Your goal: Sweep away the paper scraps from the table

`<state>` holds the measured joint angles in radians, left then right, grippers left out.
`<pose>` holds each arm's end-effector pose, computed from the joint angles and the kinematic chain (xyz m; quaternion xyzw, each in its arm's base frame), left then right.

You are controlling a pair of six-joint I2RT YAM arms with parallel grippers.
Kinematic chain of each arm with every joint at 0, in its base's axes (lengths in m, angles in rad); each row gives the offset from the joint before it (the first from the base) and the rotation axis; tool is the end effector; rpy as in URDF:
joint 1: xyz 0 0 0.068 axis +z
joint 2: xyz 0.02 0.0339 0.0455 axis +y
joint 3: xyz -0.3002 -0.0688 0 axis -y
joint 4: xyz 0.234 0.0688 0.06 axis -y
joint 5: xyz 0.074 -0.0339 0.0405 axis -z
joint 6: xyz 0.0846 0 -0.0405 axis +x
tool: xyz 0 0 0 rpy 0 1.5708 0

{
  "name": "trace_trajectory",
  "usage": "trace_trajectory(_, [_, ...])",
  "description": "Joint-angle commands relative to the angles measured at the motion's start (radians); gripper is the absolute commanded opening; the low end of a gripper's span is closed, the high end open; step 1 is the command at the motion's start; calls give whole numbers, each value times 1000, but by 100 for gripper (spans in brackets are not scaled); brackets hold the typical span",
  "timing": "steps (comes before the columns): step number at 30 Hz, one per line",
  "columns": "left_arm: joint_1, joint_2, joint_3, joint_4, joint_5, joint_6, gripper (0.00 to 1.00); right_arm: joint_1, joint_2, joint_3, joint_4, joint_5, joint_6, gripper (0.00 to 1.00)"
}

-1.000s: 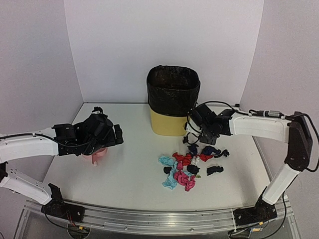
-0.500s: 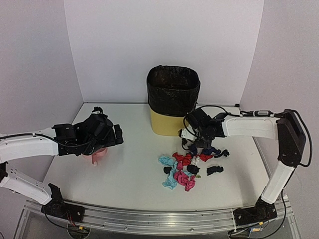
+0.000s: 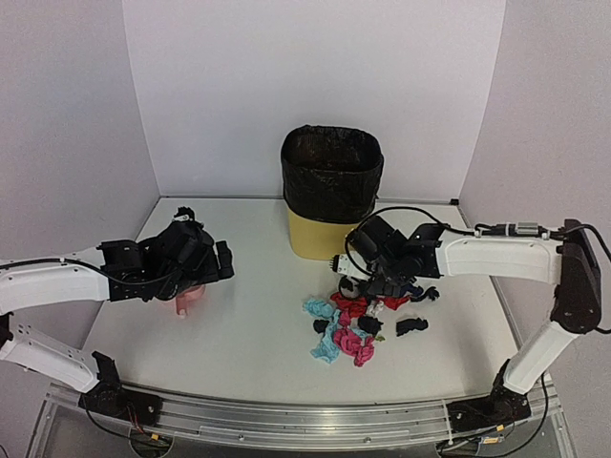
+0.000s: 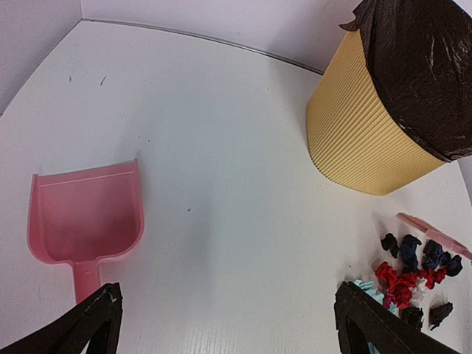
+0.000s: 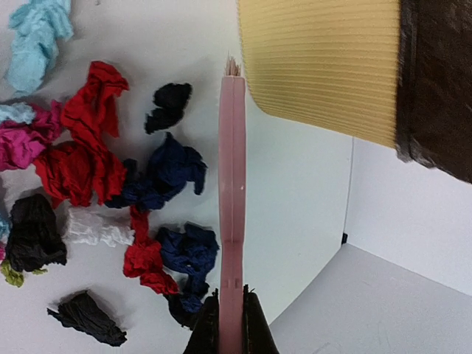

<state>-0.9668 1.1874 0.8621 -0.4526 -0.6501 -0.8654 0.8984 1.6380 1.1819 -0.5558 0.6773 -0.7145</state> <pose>0.1837 -0.1761 0.2748 -0.0789 0.8793 -0.1109 0.4565 0.2600 0.2415 0.2452 -0.5910 0.6936 -0.2941 0.2884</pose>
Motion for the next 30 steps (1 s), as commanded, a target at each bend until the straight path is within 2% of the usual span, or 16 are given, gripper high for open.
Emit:
trace_trajectory(1, [4,-30,-4,27,-5,-1,100,-2,-87,48,-101,185,148,0])
trace_trajectory(7, [4,-25,-12,27,31,-46,100,-3,-253,-11,-355,269,472,0])
trace_trajectory(11, [4,-32,-10,7,58,-53,100,-58,-299,-34,-414,228,542,0])
trace_trajectory(13, [4,-35,22,-57,62,-93,100,-171,-283,-48,-428,117,584,0])
trace_trajectory(15, [4,-43,40,-103,69,-119,100,-272,-254,-45,-459,78,633,0])
trace_trajectory(17, [4,-59,44,-128,80,-131,100,-313,-215,-15,-516,70,671,0])
trace_trajectory(21, [4,-92,49,-189,117,-155,100,-344,-157,51,-608,16,704,0])
trace_trajectory(26, [3,-125,49,-265,121,-182,100,-345,-39,109,-722,-81,843,0])
trace_trajectory(30, [4,-153,50,-307,139,-202,100,-345,39,175,-768,-98,941,0])
